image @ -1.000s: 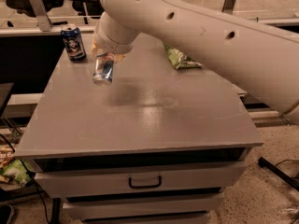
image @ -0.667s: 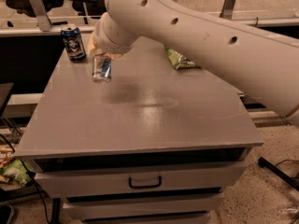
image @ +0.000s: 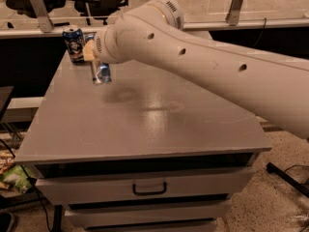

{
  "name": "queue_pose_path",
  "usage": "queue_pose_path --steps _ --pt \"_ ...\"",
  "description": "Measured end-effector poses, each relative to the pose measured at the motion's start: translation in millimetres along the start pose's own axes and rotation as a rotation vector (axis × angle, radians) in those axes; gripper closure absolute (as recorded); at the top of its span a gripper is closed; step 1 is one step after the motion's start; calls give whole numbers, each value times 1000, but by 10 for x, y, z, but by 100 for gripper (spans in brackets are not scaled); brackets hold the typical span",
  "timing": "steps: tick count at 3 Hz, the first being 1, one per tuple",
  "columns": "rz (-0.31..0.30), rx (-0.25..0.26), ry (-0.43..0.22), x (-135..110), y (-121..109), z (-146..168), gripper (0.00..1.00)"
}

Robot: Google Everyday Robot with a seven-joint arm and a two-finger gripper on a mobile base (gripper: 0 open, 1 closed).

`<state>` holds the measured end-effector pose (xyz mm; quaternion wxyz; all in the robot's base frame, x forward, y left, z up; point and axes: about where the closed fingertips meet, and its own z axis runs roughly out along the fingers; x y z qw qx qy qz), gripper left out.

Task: Place redbull can upright

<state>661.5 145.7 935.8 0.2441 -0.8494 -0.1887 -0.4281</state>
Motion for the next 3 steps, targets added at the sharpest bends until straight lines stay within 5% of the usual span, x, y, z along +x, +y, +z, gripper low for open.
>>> queue_pose_path --steps 1,3 --pt "-74 25 109 72 -115 3 100" --pt "-86 37 134 123 -170 -3 100"
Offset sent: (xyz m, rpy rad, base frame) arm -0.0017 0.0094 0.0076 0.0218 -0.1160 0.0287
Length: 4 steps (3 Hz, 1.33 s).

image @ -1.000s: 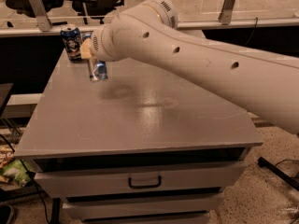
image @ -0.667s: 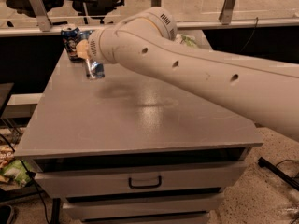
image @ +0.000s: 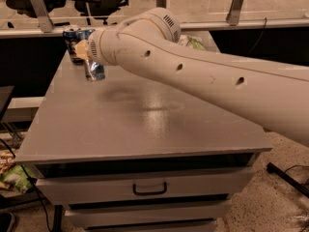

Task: Place redbull can upright

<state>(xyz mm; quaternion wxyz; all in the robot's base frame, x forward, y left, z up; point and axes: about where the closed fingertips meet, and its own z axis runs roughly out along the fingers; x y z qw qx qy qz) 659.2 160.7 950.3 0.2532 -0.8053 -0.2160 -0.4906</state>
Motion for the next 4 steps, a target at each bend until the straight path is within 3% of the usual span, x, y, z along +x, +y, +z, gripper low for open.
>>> queue_pose_path --steps 1,2,3,4 --pt "31 45 37 -60 21 26 100" --pt "60 98 118 -99 73 38 100" --pt "36 123 207 -56 100 -20 100" --pt "-30 120 268 -8 133 -125 100"
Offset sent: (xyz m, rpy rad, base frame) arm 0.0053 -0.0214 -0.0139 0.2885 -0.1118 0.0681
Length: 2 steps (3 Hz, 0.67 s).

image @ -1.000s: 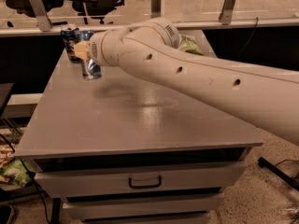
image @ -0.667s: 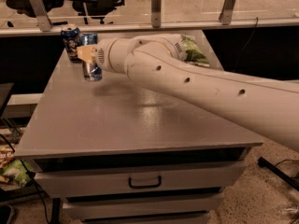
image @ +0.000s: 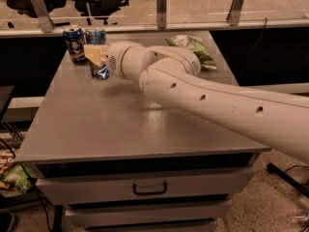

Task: Place redbull can upright

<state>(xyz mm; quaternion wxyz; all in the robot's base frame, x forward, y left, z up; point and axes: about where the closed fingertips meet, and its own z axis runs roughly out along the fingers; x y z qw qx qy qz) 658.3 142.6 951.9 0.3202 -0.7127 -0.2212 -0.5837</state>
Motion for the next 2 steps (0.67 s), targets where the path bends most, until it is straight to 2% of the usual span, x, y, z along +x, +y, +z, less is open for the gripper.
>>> queue_pose_path --steps 2 --pt "-81 -14 40 -69 89 -210 100"
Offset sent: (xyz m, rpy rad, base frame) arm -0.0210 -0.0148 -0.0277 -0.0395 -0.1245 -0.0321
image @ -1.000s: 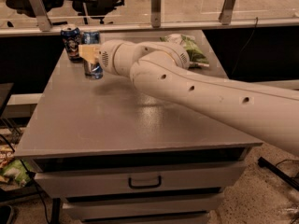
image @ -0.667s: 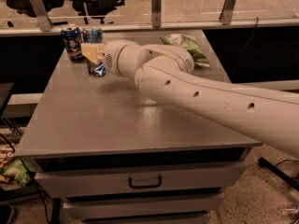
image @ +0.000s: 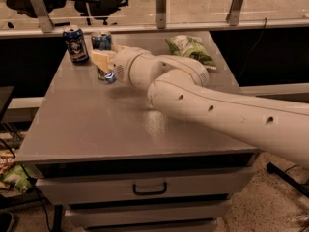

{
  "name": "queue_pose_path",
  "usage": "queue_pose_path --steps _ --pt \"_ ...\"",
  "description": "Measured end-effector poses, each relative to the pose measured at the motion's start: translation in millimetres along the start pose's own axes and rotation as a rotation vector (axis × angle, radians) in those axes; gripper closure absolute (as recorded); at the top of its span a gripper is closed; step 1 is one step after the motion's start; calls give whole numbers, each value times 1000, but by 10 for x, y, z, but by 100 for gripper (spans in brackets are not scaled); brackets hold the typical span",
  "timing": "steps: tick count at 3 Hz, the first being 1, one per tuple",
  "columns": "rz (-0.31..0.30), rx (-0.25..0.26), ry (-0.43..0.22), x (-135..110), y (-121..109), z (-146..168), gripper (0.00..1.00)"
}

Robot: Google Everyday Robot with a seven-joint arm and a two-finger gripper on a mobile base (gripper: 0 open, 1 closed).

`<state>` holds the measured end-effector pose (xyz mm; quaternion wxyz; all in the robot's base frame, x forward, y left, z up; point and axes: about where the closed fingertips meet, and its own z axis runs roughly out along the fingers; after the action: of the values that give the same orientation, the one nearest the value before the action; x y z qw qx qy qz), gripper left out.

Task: Place redbull can upright

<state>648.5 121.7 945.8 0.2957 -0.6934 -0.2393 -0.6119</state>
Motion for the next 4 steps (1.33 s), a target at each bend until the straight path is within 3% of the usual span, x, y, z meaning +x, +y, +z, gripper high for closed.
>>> queue_pose_path --steps 2,4 --pt "-47 2 40 -155 -32 -64 100" --pt "-90 -31 64 -385 -115 -39 56"
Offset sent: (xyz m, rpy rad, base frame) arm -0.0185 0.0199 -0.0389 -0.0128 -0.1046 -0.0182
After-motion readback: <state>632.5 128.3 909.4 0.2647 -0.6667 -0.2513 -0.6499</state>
